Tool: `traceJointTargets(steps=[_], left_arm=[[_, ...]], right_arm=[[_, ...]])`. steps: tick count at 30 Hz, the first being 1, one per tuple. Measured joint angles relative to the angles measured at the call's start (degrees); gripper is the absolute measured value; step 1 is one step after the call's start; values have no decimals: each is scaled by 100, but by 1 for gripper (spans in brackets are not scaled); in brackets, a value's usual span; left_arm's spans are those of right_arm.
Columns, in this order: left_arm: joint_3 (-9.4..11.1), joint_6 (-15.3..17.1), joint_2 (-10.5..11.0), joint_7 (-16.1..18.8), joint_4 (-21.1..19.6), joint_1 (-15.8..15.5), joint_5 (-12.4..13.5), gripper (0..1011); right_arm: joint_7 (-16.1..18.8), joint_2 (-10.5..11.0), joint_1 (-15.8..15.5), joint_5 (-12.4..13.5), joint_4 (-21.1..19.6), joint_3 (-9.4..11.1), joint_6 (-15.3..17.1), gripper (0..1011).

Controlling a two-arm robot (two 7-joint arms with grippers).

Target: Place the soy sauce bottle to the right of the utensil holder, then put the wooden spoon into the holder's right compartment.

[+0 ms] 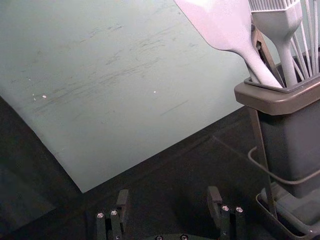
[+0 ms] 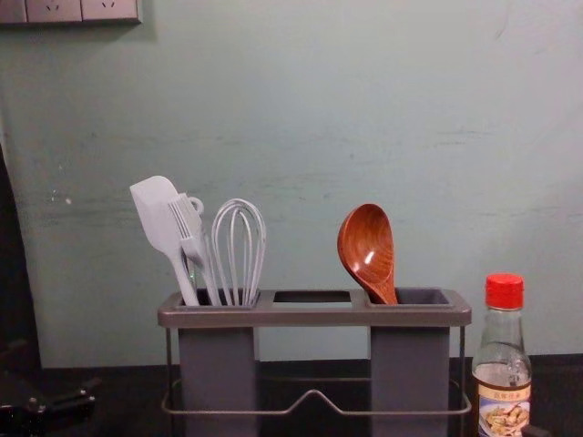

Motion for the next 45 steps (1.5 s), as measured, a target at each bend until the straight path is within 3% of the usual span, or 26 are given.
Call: traceJointTargets(steps=[45], left_arm=[[0,0,0,0,0,0,0,1012]], right_arm=[[-41,9,-19,11,-10,-10,-65,1004]])
